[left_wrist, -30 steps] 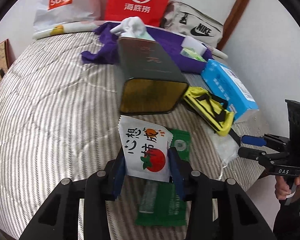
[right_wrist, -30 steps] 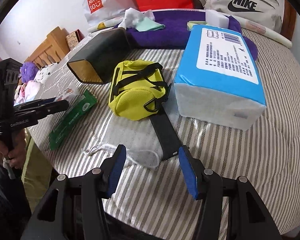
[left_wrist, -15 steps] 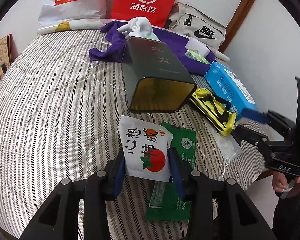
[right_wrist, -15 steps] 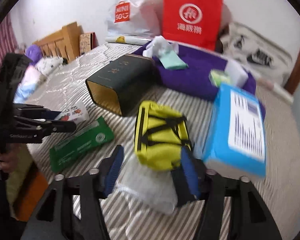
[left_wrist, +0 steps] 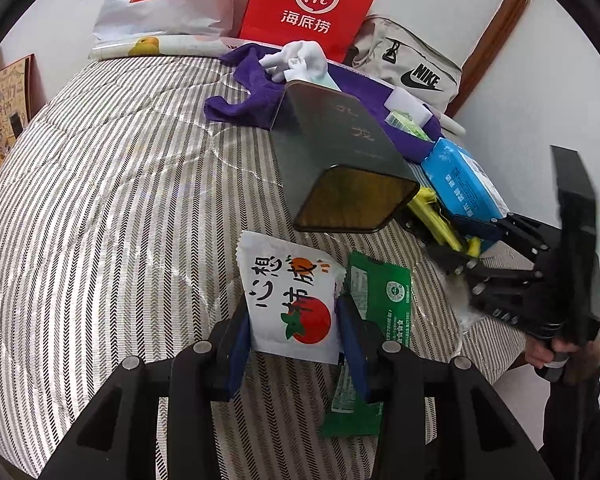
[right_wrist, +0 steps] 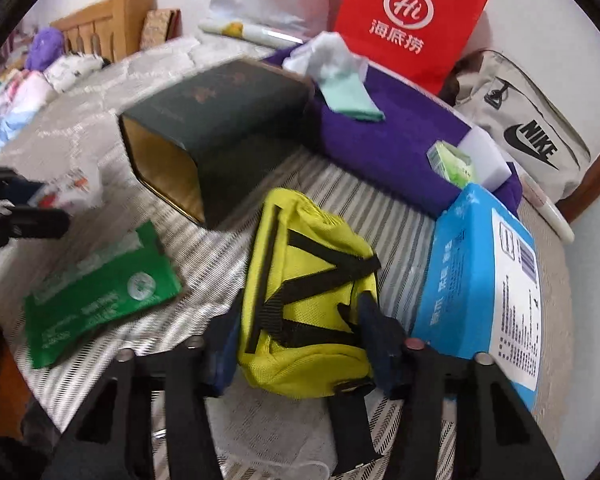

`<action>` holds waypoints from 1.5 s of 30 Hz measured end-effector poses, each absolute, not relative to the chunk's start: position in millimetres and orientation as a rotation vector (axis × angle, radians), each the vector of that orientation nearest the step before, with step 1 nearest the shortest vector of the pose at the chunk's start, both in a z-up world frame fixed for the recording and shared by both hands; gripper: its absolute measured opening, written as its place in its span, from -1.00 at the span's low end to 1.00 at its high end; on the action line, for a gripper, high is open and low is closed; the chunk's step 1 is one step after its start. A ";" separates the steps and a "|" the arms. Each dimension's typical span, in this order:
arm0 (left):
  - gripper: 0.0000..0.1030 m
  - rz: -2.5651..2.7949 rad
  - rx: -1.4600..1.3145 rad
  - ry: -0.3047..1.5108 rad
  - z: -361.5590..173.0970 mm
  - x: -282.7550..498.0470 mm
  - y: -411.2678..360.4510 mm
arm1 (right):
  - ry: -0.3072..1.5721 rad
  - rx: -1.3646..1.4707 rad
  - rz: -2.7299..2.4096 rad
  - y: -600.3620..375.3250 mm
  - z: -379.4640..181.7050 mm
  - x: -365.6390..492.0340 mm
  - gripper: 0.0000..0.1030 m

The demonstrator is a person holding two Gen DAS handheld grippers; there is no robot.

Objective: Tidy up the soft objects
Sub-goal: 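Grasp the yellow-and-black pouch with the right gripper while the left gripper holds the snack packet, then carry the pouch with the right gripper while the left gripper carries the snack packet to the purple towel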

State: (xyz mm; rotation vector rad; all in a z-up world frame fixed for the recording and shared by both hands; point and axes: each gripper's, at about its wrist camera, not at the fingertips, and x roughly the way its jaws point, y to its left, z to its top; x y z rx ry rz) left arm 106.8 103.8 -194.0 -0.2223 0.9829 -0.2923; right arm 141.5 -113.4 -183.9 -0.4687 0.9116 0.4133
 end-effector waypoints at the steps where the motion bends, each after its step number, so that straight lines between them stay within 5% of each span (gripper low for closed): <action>1: -0.23 -0.288 -0.225 0.985 -194.2 107.2 103.7 | 0.900 -0.451 0.425 -114.6 -178.9 140.3 -0.37; 11: -0.23 -0.266 -0.194 0.983 -185.9 100.8 87.8 | 0.900 -0.067 0.612 -170.9 -128.7 109.3 -0.39; 31: -0.27 -0.196 -0.120 1.007 -193.8 99.8 63.3 | 1.033 -0.028 0.403 -251.8 -168.7 75.9 -0.40; 45: -0.27 -0.238 -0.204 0.961 -149.6 92.9 53.8 | 0.977 0.050 0.534 -252.8 -128.6 68.4 -0.40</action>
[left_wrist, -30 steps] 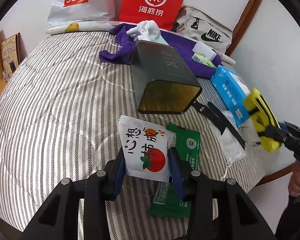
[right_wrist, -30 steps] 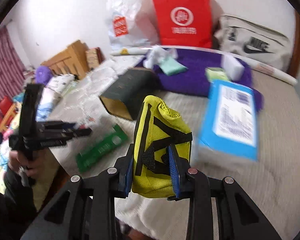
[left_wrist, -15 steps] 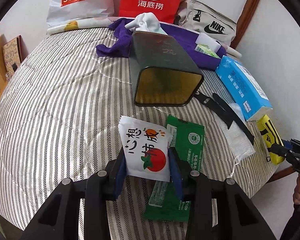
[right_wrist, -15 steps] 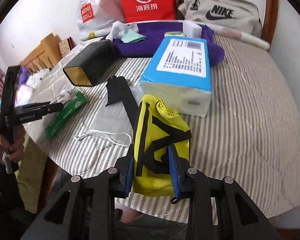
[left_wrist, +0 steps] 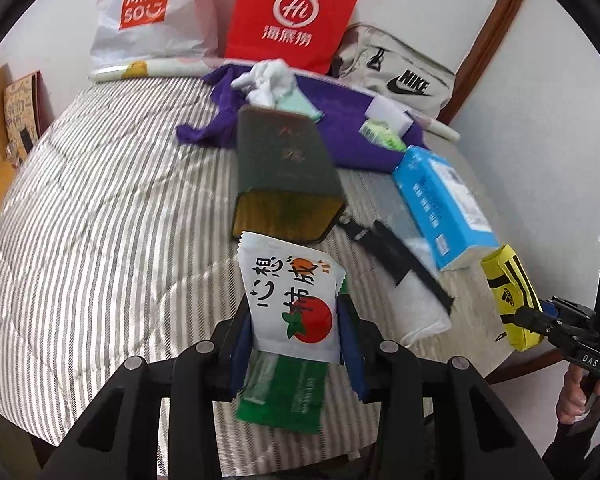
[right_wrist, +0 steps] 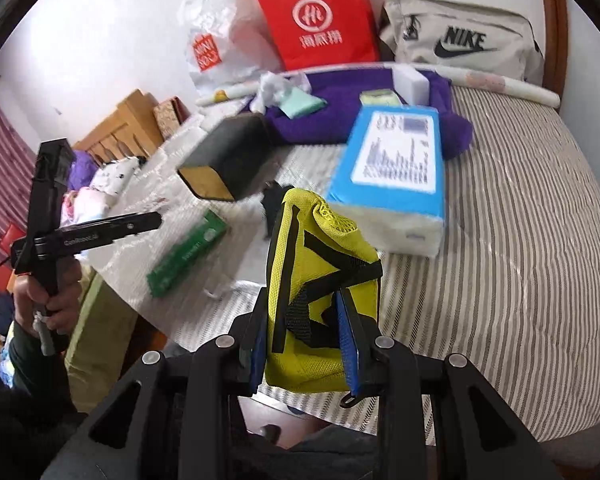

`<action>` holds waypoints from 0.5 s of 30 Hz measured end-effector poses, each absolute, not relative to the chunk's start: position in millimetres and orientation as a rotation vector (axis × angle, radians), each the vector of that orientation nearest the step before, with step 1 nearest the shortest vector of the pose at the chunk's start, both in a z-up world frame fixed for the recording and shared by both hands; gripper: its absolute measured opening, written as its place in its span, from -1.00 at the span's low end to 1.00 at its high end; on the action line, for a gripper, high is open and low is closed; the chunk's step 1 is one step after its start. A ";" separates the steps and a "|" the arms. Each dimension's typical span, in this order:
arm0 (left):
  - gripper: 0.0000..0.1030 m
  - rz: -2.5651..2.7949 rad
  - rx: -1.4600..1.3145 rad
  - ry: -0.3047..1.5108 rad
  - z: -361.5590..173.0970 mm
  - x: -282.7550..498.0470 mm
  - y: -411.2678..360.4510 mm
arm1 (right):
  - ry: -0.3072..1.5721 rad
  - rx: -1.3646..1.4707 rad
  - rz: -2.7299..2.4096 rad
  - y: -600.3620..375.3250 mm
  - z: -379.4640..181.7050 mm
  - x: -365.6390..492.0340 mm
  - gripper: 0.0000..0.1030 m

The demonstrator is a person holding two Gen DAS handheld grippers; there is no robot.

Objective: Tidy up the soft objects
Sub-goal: 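Carry the pouch with the right gripper while the left gripper carries the snack packet to the purple towel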

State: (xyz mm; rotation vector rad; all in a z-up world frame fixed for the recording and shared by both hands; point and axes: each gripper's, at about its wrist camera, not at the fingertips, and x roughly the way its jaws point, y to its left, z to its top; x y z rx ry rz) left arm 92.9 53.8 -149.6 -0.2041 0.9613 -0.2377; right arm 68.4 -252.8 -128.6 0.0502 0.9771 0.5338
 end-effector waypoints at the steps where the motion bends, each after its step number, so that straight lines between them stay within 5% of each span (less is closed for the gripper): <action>1: -0.27 -0.240 -0.202 0.956 -145.3 93.4 52.1 | 0.967 0.049 0.537 -252.3 -124.0 68.4 -0.40; 15: -0.27 -0.279 -0.202 0.916 -95.4 143.9 34.4 | 0.826 -0.014 0.562 -239.0 -59.0 121.3 -0.40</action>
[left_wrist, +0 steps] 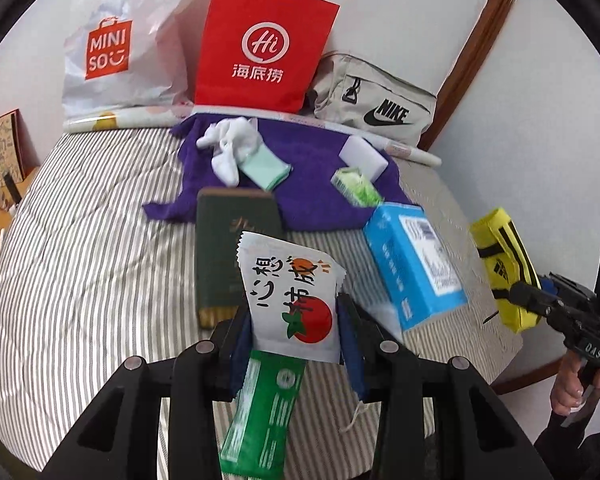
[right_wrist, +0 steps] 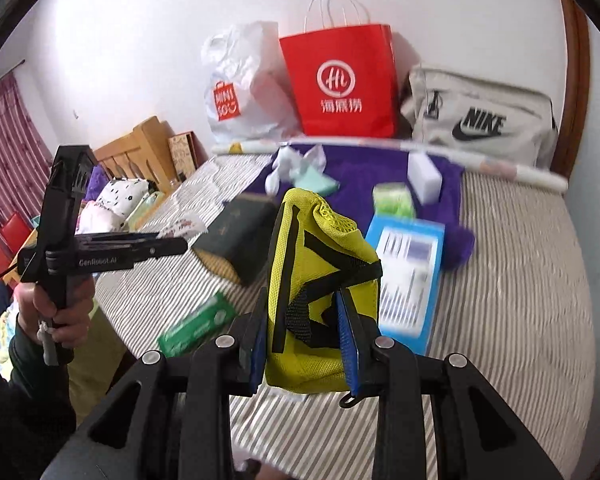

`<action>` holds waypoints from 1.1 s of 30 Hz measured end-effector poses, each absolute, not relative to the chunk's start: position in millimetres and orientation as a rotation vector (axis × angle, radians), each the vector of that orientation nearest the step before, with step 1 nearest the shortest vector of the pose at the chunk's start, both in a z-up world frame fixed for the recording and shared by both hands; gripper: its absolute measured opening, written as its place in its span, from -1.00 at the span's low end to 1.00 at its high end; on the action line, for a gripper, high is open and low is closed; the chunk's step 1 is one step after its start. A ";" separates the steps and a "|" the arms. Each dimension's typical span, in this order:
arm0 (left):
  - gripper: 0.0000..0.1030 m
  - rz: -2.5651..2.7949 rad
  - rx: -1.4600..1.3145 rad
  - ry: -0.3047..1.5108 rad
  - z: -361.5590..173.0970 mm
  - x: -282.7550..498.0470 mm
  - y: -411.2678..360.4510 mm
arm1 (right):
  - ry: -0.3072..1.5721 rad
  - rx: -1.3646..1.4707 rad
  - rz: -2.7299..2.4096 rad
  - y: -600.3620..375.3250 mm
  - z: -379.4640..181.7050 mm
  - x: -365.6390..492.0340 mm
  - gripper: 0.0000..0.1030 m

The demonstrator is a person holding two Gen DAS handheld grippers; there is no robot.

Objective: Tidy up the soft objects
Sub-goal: 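Carry the pouch with the right gripper while the left gripper carries the snack packet to the purple towel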

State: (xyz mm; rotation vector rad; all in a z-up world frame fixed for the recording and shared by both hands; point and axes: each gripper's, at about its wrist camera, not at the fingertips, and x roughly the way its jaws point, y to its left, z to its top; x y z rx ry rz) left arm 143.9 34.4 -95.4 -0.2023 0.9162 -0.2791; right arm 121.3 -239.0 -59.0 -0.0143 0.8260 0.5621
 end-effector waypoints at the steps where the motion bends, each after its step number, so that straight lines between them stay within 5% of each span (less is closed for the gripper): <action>1: -0.27 -0.279 -0.204 0.916 -94.3 148.2 33.9 | 0.821 -0.018 0.559 -238.7 -56.1 127.7 -0.40; 14: -0.27 -0.293 -0.247 0.949 -92.6 228.3 28.7 | 0.822 -0.062 0.497 -237.1 -52.8 225.1 -0.40; 33: -0.26 -0.278 -0.226 1.087 -141.0 352.2 23.8 | 1.027 -0.128 0.430 -202.1 -129.6 351.5 -0.40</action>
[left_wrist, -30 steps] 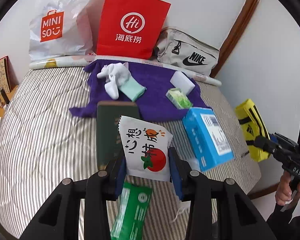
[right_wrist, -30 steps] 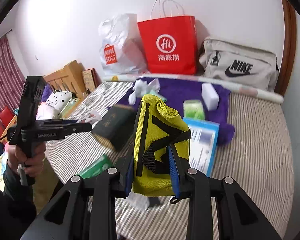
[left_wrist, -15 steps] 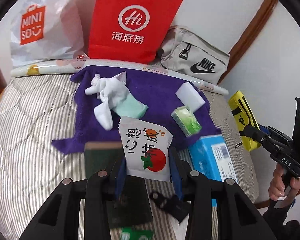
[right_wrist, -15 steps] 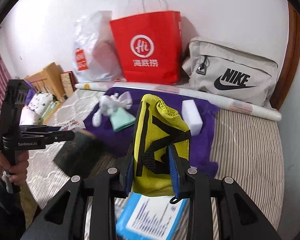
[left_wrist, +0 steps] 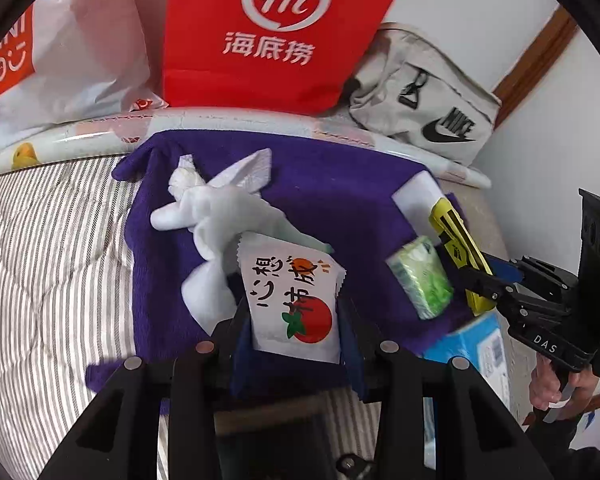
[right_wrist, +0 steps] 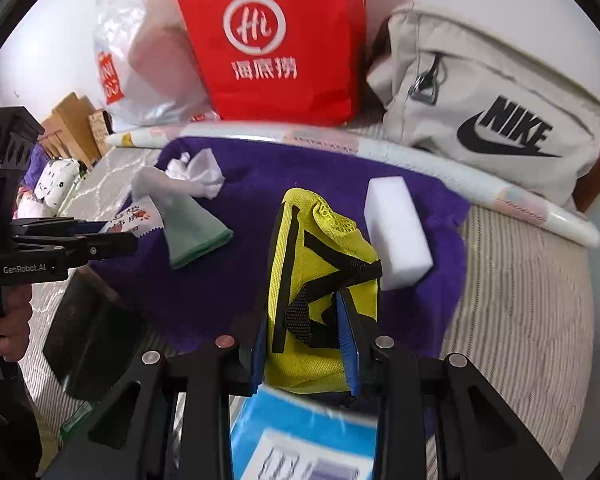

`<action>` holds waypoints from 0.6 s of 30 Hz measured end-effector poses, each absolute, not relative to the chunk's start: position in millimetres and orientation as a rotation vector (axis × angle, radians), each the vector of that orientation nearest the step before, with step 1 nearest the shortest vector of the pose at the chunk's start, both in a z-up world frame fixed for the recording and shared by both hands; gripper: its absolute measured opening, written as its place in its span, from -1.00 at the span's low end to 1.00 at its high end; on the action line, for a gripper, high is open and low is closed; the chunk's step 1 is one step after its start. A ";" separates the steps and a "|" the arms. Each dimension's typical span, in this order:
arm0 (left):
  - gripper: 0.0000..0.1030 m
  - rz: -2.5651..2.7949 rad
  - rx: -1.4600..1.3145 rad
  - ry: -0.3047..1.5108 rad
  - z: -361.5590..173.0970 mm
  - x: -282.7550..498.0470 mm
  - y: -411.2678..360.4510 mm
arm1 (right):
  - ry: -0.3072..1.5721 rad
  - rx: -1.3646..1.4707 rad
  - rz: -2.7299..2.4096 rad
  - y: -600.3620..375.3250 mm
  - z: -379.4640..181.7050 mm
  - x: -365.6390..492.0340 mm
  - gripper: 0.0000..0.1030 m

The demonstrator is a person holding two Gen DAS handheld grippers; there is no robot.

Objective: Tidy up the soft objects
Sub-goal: 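Carry the pouch with the right gripper while the left gripper carries the snack packet to the purple towel, then open the right gripper over the towel while the left gripper releases the snack packet there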

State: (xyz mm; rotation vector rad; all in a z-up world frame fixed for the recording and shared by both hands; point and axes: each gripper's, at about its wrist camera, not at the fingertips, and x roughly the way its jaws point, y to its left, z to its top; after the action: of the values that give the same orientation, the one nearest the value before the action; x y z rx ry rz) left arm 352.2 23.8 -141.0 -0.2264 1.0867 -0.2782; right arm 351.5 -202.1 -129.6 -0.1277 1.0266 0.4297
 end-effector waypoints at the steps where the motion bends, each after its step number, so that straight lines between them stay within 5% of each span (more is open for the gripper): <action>1: -0.26 -0.273 -0.225 1.094 -143.6 355.8 24.8 | 1.036 -0.127 0.425 -200.7 -132.1 355.1 -0.40; 9: -0.24 -0.246 -0.220 1.145 -161.4 383.1 34.0 | 1.093 -0.156 0.393 -194.6 -153.7 373.9 -0.35; 12: -0.08 -0.257 -0.215 1.165 -164.3 385.5 30.5 | 1.096 -0.161 0.404 -192.4 -154.5 373.6 -0.27; 16: 0.28 -0.276 -0.271 1.172 -166.3 384.2 34.0 | 1.111 -0.140 0.440 -191.0 -157.1 373.7 0.19; 18: 0.28 -0.269 -0.274 1.170 -165.5 380.5 35.3 | 1.104 -0.137 0.441 -190.5 -157.0 372.4 0.20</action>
State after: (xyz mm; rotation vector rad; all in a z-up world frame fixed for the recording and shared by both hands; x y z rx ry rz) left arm 380.5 35.3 -165.5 -0.2739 1.1701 -0.2687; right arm 372.4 -190.5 -157.0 -0.1369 1.1042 0.4407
